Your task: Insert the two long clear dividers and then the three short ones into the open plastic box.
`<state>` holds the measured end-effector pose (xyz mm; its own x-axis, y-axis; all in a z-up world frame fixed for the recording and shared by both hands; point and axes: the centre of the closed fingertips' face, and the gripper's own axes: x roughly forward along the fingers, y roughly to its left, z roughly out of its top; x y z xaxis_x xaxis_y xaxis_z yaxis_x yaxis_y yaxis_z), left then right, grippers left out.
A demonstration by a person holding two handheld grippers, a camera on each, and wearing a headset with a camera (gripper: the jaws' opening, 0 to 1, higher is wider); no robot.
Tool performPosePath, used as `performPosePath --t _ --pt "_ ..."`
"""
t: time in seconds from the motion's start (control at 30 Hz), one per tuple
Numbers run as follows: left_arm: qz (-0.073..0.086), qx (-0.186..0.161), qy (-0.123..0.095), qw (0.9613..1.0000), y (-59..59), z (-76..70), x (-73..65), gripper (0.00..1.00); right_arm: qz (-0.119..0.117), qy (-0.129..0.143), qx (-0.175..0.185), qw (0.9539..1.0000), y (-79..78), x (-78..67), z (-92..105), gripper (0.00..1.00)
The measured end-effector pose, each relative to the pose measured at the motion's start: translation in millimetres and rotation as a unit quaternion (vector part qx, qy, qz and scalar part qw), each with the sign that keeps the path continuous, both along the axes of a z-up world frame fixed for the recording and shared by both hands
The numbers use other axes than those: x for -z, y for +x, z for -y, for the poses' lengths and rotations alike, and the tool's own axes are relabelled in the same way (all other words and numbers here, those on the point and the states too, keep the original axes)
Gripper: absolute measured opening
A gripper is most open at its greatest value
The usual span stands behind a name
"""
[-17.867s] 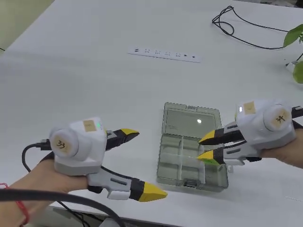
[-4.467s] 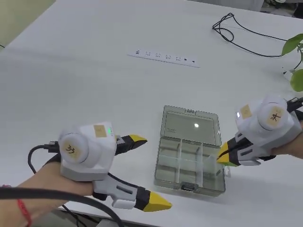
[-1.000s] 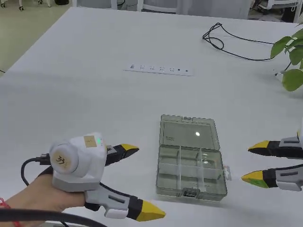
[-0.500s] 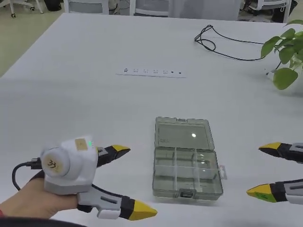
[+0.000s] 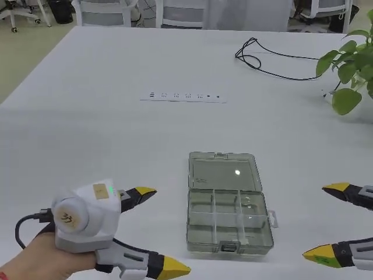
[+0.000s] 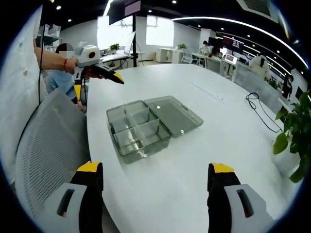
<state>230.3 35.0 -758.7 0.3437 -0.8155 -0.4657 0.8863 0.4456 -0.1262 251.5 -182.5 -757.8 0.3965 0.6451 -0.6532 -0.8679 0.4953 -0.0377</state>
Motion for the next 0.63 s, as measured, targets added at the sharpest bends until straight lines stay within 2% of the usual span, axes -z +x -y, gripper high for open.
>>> performPosePath --t 0.3,0.63 --pt "-0.007 0.004 0.003 1.0000 -3.6 2.1 4.9 1.00 -0.003 0.001 0.002 1.0000 -1.2 1.0 -0.4 0.89" --pt "-0.009 0.007 0.001 0.9999 -4.9 4.4 4.1 1.00 -0.002 0.001 -0.001 1.0000 -1.0 0.2 -1.3 0.89"
